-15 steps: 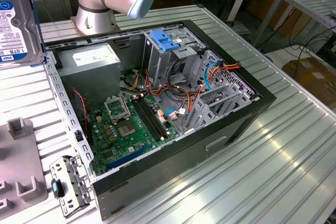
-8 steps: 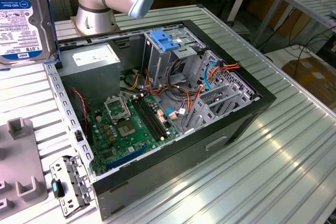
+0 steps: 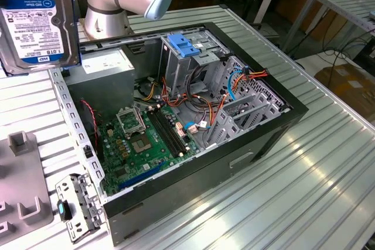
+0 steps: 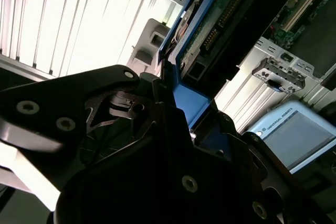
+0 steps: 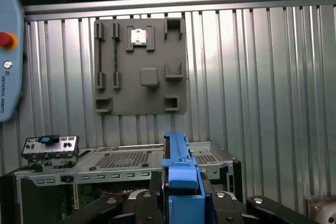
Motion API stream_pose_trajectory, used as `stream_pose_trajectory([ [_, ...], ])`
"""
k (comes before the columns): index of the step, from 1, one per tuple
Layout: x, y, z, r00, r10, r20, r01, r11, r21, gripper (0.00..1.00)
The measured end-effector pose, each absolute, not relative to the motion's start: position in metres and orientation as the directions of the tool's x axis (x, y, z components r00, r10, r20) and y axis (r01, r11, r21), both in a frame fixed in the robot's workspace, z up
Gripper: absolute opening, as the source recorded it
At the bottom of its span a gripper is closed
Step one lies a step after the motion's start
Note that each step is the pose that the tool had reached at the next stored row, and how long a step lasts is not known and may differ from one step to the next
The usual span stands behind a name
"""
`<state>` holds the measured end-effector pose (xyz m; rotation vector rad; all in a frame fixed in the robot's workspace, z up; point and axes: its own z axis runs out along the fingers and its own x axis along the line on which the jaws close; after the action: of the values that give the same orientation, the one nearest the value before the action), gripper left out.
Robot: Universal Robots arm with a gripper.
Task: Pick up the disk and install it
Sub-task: 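Pick up the disk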
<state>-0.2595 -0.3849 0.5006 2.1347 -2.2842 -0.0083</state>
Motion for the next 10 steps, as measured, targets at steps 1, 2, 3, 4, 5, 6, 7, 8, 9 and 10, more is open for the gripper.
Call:
stream_pose_trajectory([
  [1,-0.255,-0.385,0.501,-0.067,-0.998,0.007,-0.998,0.068,0.014,0.37],
  [2,-0.252,-0.385,0.501,-0.067,-0.998,0.008,-0.998,0.068,0.014,0.37],
  [3,-0.25,-0.385,0.501,-0.067,-0.998,0.007,-0.998,0.068,0.014,0.37],
  [4,-0.248,-0.385,0.501,-0.067,-0.998,0.007,-0.998,0.067,0.014,0.37],
  [5,-0.245,-0.385,0.501,-0.067,-0.998,0.007,-0.998,0.068,0.014,0.37],
  [6,-0.243,-0.385,0.501,-0.067,-0.998,0.008,-0.998,0.068,0.014,0.37],
  [7,-0.242,-0.385,0.5,-0.067,-0.998,0.007,-0.998,0.068,0.014,0.37],
  [8,-0.241,-0.386,0.5,-0.067,-0.998,0.008,-0.998,0.068,0.014,0.37],
  [9,-0.239,-0.386,0.5,-0.067,-0.998,0.008,-0.998,0.068,0.014,0.37],
  [10,-0.238,-0.386,0.5,-0.067,-0.998,0.008,-0.998,0.068,0.014,0.37],
])
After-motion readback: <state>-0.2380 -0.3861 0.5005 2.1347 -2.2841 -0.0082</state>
